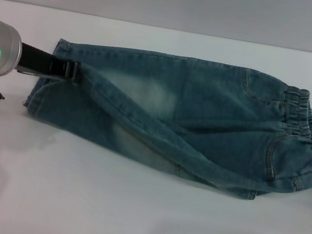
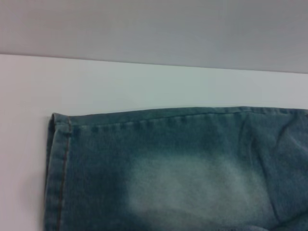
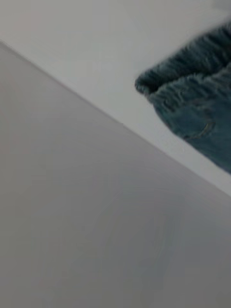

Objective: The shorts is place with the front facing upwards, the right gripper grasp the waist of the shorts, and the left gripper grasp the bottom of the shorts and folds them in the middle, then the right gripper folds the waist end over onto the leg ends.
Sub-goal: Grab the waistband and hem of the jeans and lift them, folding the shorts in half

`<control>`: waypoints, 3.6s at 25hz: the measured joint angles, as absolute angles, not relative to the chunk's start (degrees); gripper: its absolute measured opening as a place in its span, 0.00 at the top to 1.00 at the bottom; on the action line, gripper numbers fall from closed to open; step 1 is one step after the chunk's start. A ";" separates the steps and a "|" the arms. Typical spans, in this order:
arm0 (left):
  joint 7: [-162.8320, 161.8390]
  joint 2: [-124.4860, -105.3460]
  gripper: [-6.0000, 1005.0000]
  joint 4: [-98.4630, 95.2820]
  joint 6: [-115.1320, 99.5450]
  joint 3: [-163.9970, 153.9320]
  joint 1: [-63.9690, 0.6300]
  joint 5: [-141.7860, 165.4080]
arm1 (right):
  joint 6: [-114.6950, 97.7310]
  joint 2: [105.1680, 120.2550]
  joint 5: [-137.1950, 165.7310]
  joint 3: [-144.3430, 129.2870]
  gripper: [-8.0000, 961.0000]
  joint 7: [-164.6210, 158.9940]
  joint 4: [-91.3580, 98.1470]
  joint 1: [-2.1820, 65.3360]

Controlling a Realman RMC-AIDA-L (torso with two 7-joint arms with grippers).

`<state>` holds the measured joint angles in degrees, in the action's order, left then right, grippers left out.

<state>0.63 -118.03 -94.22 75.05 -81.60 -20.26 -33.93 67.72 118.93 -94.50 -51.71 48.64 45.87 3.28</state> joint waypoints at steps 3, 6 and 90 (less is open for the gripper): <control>0.75 -118.03 0.91 -94.22 75.34 -81.56 -20.69 -33.93 | 67.61 118.79 -93.30 -51.61 0.76 47.85 46.01 3.19; 0.81 -118.01 0.91 -94.22 75.41 -81.56 -21.06 -33.93 | 67.91 118.82 -92.08 -52.07 0.64 47.09 46.38 3.64; 6.68 -118.38 0.76 -52.90 34.47 -84.65 -40.62 -44.51 | 51.45 114.93 -105.34 -31.35 0.90 67.64 23.81 26.01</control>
